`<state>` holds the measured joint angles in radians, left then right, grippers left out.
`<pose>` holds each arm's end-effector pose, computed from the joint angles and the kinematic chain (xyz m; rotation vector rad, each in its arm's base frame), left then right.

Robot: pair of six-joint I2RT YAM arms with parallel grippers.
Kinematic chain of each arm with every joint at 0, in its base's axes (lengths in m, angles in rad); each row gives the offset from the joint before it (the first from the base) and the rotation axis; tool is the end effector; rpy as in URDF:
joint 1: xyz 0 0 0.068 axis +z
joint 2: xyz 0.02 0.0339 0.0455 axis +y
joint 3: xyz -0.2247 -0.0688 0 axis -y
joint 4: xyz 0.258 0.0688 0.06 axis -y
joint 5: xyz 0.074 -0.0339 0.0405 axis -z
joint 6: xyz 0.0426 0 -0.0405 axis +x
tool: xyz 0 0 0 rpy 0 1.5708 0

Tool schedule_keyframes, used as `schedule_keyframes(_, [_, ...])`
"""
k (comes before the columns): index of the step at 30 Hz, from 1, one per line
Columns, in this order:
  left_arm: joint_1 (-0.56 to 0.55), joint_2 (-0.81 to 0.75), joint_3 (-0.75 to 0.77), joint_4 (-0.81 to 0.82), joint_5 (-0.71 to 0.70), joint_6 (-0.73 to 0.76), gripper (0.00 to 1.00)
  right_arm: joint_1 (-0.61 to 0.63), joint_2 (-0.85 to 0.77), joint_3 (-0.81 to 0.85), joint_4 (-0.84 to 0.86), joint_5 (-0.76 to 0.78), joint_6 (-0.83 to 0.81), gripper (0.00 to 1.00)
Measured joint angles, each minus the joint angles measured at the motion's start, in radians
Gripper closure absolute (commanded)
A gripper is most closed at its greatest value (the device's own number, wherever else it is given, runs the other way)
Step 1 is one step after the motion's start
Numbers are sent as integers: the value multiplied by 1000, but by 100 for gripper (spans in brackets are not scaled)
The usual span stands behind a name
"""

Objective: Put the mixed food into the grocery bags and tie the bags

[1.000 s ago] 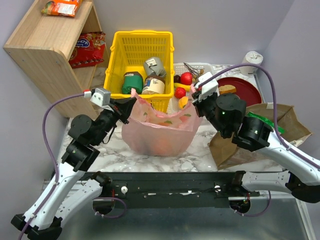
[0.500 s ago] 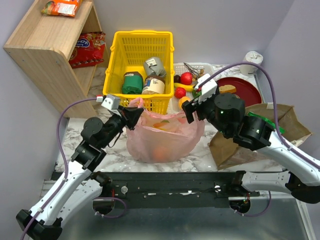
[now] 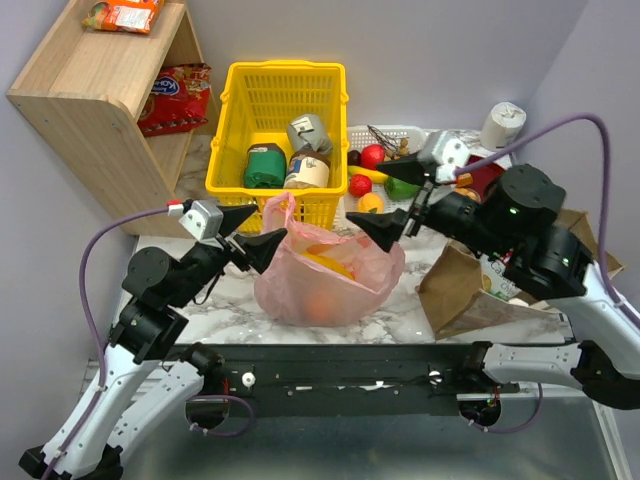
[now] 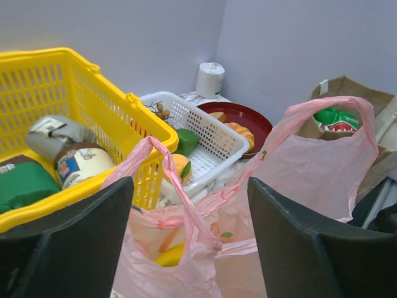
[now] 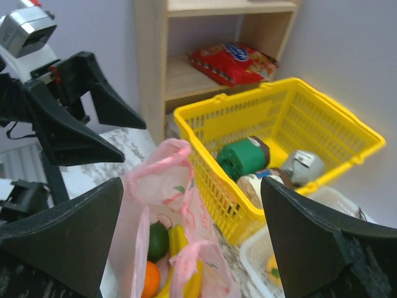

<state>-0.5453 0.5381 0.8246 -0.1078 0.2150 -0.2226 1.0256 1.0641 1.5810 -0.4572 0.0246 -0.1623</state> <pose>0.1418 -0.0967 0.3797 0.4121 1.3820 -0.7843 0.1160 0.1893 0.4966 -0.8499 1.2947 0.6705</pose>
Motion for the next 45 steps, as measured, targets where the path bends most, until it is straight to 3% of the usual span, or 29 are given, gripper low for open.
schedule_keyframes(9, [39,102,126,-85,-5,119,1,-227,334,145,-9,-508,-44,0])
schedule_keyframes(15, [249,206,154,-88,83,103,1,-329,504,264,-22,-824,-58,0])
schedule_keyframes(19, [453,230,87,42,258,-4,1,-359,573,325,-38,-946,-91,0])
schedule_keyframes(22, [526,240,11,175,416,-104,1,-359,616,365,-73,-1012,-123,1])
schedule_keyframes(31, [531,257,-22,398,749,-235,1,-359,745,451,-171,-1091,-192,10])
schedule_keyframes(45, [531,267,-38,465,845,-277,1,-345,796,451,-191,-1105,-213,14])
